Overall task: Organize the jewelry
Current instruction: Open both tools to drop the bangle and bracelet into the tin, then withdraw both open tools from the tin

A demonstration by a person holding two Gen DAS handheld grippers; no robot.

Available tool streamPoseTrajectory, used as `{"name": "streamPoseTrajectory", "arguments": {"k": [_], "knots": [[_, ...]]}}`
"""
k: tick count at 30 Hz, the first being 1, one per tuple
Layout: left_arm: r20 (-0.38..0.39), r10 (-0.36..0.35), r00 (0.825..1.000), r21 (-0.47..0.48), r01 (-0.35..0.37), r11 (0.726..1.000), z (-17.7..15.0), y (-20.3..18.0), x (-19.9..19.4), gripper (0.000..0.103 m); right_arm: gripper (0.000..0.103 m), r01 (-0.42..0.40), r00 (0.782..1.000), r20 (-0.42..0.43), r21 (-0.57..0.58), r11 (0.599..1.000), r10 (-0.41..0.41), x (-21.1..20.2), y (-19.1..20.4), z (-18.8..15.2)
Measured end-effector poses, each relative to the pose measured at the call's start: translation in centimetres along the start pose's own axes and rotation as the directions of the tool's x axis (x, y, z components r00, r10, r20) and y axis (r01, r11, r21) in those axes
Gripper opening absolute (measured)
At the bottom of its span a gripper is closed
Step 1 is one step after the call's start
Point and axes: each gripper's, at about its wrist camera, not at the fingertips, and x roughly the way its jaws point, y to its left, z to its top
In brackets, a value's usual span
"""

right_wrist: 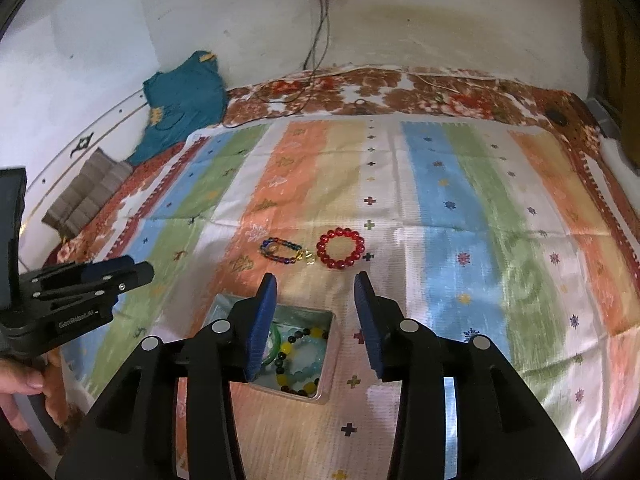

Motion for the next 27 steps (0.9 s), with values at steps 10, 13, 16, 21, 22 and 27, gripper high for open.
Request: {"name": "streamPoseTrajectory", "arguments": {"k": [10, 13, 16, 21, 22, 27], "knots": [[-0.011, 0.016, 1.0, 0.004, -0.016, 1.0, 0.2, 0.3, 0.8, 0.041, 0.048, 0.0, 1.0, 0.004, 0.019, 1.0, 0.0, 0.1, -0.4, 0.7], [-0.015, 0.024, 1.0, -0.001, -0.024, 1.0, 0.4, 0.5, 1.2, 0.044, 0.052, 0.002, 1.0, -0.001, 0.024, 1.0, -0.002, 0.5, -0.6, 1.0], [-0.015, 0.033, 0.999, -0.009, -0.033, 0.999, 0.7, 0.8, 1.6, 0.047, 0.055, 0.007, 1.0, -0.013, 0.025, 1.0, -0.006, 1.0, -0.8, 1.1], [-0.026, 0.047, 0.999, -0.02, -0.048, 0.999, 1.1, 1.2, 2.7, 0.052, 0.062, 0.02, 0.999, -0.032, 0.022, 1.0, -0.02, 2.3, -1.0, 1.5], [-0.034, 0.05, 0.998, -0.023, -0.05, 0.998, 1.2, 1.2, 3.1, 0.052, 0.062, 0.023, 0.999, -0.037, 0.02, 1.0, -0.023, 2.6, -1.0, 1.5], [-0.053, 0.056, 0.997, -0.016, -0.057, 0.998, 1.6, 1.3, 4.7, 0.055, 0.065, 0.037, 0.998, -0.058, 0.013, 0.999, -0.036, 3.9, -1.3, 1.7]]}}
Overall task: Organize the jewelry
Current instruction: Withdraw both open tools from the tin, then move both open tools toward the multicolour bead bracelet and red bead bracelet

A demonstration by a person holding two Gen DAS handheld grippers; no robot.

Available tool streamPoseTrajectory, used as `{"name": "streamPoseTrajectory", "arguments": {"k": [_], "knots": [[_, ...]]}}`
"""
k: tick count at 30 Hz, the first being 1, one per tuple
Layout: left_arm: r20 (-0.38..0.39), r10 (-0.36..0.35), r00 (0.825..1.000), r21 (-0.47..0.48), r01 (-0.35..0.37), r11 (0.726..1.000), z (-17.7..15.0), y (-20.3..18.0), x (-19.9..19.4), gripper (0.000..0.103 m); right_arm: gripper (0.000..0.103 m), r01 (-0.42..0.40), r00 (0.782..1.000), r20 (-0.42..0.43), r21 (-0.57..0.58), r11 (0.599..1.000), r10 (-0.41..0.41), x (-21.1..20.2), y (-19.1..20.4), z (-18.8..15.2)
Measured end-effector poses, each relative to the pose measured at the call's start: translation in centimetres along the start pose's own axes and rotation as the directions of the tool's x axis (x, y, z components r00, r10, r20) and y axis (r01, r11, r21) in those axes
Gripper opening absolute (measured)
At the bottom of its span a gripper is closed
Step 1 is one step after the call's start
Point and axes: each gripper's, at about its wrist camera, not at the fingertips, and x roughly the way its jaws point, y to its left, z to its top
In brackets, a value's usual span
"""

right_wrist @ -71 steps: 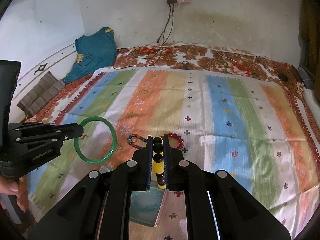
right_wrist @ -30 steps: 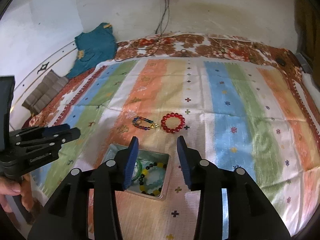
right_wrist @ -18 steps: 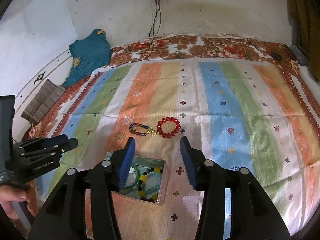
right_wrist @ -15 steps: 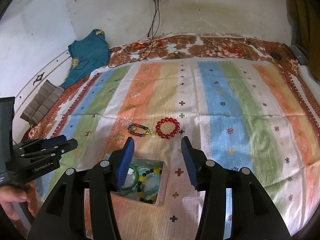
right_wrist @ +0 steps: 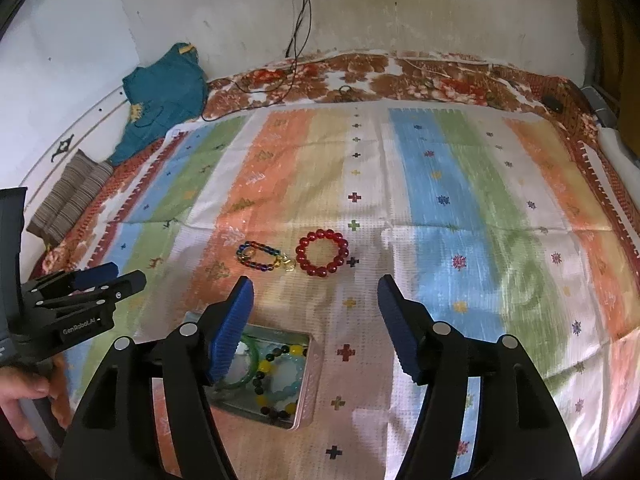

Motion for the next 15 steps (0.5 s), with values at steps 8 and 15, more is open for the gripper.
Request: {"name": "streamPoseTrajectory", "arguments": {"k": [8, 15], "knots": [[-0.037, 0.009, 0.999, 0.008, -0.009, 1.0, 0.9, 0.2, 2.8, 0.06, 0.068, 0.008, 1.0, -0.029, 0.017, 1.0, -0.007, 2.0, -0.7, 0.7], [-0.08, 0.024, 0.997, 0.01, -0.023, 1.0, 1.6, 0.1, 5.5, 0.062, 0.068, 0.049, 0.997, -0.055, 0.007, 0.999, -0.049, 4.5, -1.3, 1.1]]}}
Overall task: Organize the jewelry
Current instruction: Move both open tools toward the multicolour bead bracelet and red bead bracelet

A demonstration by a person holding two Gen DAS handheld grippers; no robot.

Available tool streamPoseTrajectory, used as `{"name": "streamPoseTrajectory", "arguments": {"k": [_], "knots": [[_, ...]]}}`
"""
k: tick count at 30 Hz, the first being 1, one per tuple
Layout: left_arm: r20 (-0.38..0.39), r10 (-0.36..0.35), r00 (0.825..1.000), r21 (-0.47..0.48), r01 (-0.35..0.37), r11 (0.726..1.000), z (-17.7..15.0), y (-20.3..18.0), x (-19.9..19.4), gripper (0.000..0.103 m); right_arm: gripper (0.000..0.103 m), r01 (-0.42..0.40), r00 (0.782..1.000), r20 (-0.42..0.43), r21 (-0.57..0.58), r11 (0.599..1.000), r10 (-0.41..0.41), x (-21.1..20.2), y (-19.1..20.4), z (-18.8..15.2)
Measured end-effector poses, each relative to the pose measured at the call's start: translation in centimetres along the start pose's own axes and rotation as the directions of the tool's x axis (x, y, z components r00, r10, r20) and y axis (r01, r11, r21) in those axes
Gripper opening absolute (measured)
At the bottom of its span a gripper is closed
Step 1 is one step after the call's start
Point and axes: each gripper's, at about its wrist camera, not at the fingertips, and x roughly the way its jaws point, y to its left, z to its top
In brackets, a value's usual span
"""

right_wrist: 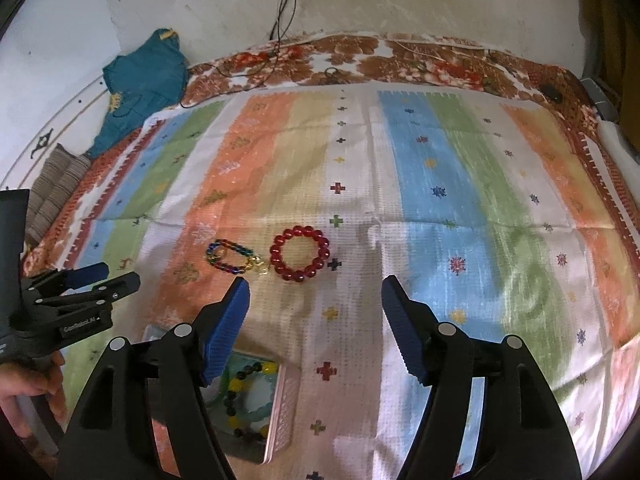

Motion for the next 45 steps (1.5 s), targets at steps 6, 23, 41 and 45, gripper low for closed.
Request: {"name": "streamPoseTrajectory", "arguments": {"k": [6, 23, 41, 45], "knots": [[-0.018, -0.015, 1.0, 0.028, 0.016, 0.999, 0.9, -0.9, 1.4, 0.064, 0.068, 0.019, 1.0, -0.025, 0.001, 1.0, -0.019, 2.3, -0.3, 0.6], [-0.106, -0.051, 0.993, 0.031, 0.055, 0.998, 3.1, -1.3, 6.7, 0.068, 0.068, 0.042, 0.995, -0.092, -0.019, 0.999, -0.043, 7.2, -0.5, 1.5], [-0.149, -0.095, 0.984, 0.015, 0.098, 0.995, 4.3, -1.5, 10.5, 0.068, 0.068, 0.037, 0.988, -0.151, -0.009, 0.999, -0.038, 11.5, -0.9, 2.1], [-0.152, -0.106, 0.983, 0.008, 0.108, 0.994, 4.6, -1.7, 11.2, 0.068, 0.068, 0.041, 0.986, -0.164, -0.014, 0.999, -0.042, 12.5, -0.9, 2.3]]}}
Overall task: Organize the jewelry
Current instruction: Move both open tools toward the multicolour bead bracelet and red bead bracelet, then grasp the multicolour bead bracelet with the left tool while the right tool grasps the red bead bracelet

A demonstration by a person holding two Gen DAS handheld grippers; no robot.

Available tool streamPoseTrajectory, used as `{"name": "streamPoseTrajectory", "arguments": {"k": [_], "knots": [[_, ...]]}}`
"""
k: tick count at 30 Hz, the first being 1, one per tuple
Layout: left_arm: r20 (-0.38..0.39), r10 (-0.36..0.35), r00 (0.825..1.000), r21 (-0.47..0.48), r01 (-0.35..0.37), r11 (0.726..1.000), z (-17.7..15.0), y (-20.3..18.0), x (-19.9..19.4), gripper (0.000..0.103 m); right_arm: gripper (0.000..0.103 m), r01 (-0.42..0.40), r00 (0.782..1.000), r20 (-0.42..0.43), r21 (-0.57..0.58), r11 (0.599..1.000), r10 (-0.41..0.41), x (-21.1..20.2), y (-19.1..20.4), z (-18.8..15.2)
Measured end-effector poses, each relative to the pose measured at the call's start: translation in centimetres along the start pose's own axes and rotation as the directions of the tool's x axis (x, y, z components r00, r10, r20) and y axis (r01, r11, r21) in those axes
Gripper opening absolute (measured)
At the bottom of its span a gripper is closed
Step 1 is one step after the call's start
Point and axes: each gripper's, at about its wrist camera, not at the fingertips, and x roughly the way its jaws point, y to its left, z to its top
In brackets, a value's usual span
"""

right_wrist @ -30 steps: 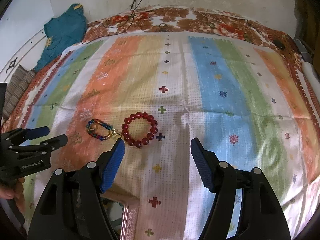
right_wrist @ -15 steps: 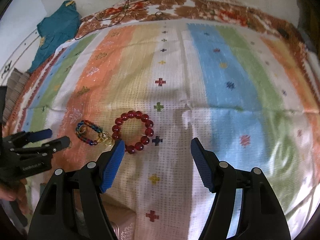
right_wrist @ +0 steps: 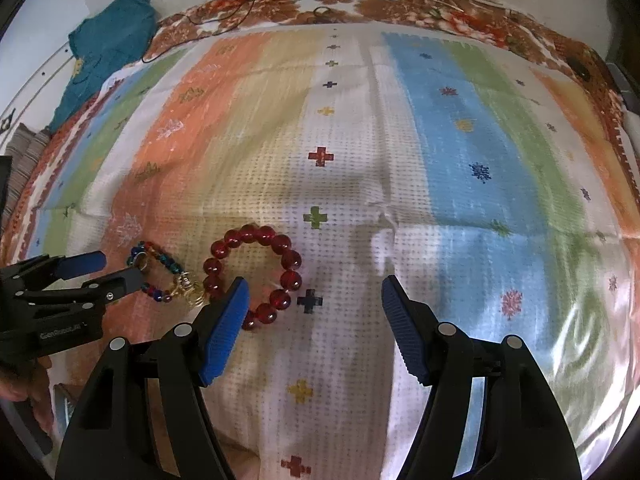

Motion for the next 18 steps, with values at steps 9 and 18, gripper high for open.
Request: {"name": "streamPoseTrajectory", "arguments": {"k": [9, 18], "knots": [[-0.02, 0.014, 1.0, 0.016, -0.013, 1.0, 0.4, 0.0, 1.3, 0.068, 0.068, 0.001, 1.0, -0.02, -0.017, 1.0, -0.002, 1.8, 0.2, 0.9], [-0.024, 0.05, 0.998, 0.11, -0.047, 0.993, 0.5, -0.8, 2.1, 0.068, 0.06, 0.034, 0.998, -0.048, -0.077, 0.996, -0.038, 3.1, 1.2, 0.3]]}}
